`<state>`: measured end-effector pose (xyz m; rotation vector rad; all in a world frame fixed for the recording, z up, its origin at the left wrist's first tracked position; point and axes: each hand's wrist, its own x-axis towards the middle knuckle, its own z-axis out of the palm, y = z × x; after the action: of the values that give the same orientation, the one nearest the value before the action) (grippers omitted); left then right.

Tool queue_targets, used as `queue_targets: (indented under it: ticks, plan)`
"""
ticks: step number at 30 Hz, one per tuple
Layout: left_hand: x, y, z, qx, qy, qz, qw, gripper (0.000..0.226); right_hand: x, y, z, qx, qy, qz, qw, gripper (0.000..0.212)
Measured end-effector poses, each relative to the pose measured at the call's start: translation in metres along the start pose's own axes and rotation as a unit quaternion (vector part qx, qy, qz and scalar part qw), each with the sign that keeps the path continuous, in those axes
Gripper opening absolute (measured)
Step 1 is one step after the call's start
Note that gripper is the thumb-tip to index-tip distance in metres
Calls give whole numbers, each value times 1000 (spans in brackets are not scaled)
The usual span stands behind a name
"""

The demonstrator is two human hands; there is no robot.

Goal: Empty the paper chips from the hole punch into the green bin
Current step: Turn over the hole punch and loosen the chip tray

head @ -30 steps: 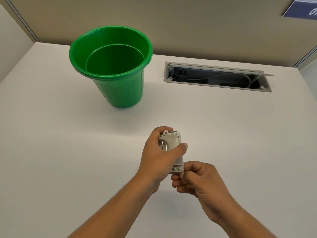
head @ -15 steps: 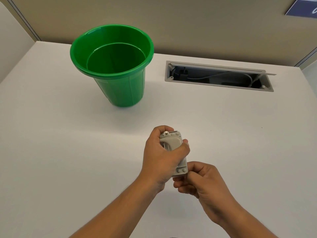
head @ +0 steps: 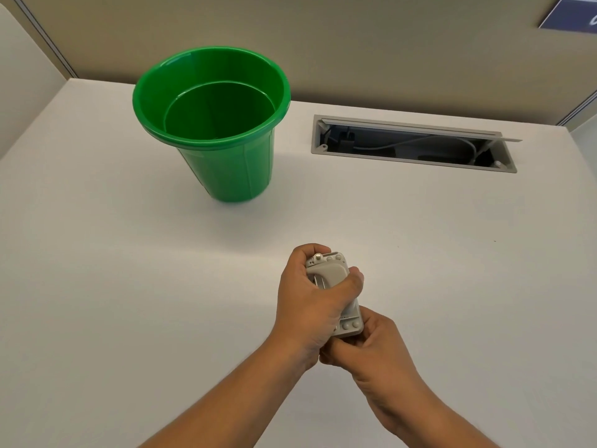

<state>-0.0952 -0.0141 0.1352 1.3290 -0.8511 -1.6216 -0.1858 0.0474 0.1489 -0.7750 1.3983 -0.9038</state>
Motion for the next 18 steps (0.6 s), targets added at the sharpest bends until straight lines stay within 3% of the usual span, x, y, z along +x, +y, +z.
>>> queue_targets:
  ticks: [18]
  plan:
    - [-3, 5, 3, -21, 14, -8, 1000, 45, 1, 8, 0, 66, 3, -6, 998, 21]
